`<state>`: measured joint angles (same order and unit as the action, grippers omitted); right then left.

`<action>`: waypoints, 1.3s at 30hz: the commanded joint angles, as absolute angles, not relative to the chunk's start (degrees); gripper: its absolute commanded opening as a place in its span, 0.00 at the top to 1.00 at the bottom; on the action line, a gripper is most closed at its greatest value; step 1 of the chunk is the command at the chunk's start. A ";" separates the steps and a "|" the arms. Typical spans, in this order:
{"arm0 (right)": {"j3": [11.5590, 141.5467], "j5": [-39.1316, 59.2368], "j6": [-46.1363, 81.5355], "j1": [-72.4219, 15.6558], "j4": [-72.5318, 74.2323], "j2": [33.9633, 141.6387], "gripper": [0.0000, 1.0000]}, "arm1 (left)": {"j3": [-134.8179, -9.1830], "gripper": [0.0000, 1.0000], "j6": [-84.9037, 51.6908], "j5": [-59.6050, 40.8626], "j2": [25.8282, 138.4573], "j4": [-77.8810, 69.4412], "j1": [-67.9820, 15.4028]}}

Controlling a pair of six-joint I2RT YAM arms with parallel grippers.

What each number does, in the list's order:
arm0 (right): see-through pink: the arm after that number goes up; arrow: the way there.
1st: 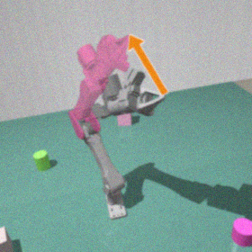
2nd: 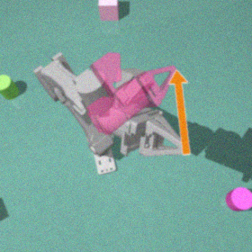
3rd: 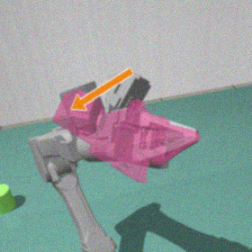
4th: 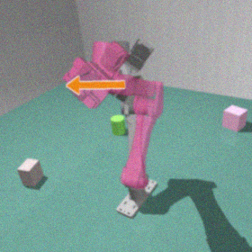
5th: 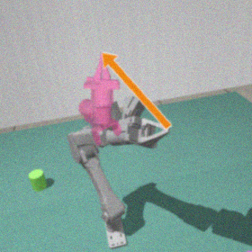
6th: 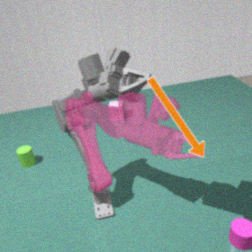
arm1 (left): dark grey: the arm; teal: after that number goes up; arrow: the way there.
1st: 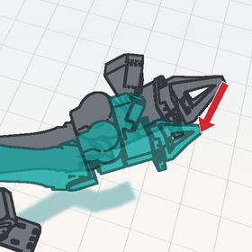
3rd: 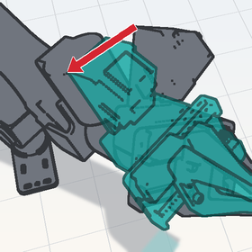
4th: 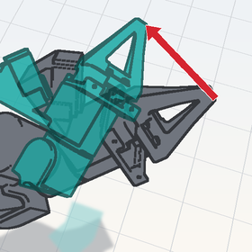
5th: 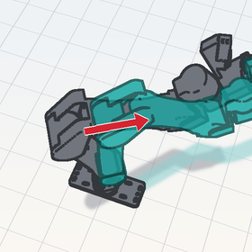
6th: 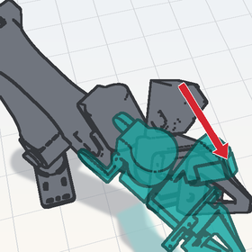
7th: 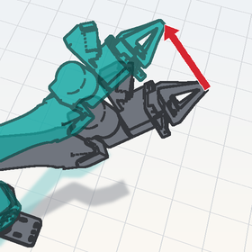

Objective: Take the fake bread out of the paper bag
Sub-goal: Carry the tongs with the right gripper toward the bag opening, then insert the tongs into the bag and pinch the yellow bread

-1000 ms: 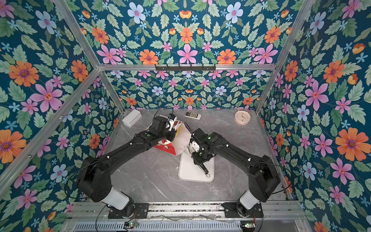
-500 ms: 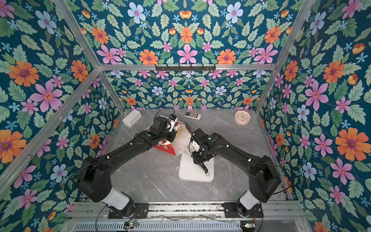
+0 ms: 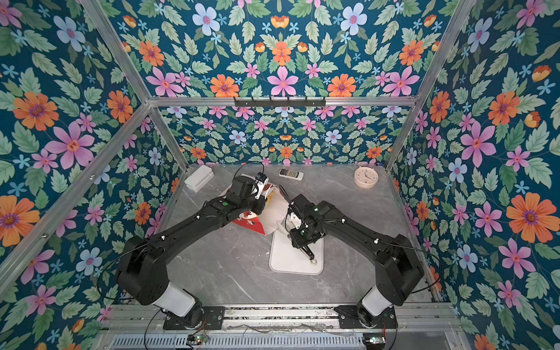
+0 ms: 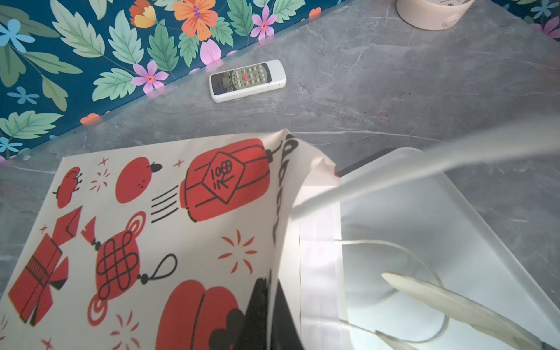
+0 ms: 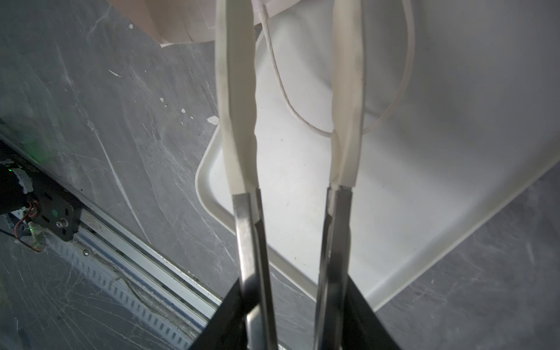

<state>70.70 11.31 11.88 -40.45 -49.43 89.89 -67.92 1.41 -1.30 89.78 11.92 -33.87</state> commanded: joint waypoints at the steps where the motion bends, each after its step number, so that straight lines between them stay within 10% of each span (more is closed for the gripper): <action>1: 70.66 10.46 12.58 -40.57 -48.80 89.91 0.57 | -67.81 1.00 1.15 -0.96 89.91 11.97 -33.93; 12: 64.87 17.66 17.59 -40.52 -37.80 83.36 0.68 | -67.19 1.00 1.37 0.51 88.62 11.93 -33.97; 39: 61.61 21.77 26.10 -37.11 -9.49 93.39 0.54 | -63.37 1.00 0.75 -0.82 85.61 9.02 -34.38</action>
<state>61.21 19.79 25.23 -37.30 -12.95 93.27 -63.44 1.39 -1.61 86.00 10.90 -34.33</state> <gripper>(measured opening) 0.456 0.074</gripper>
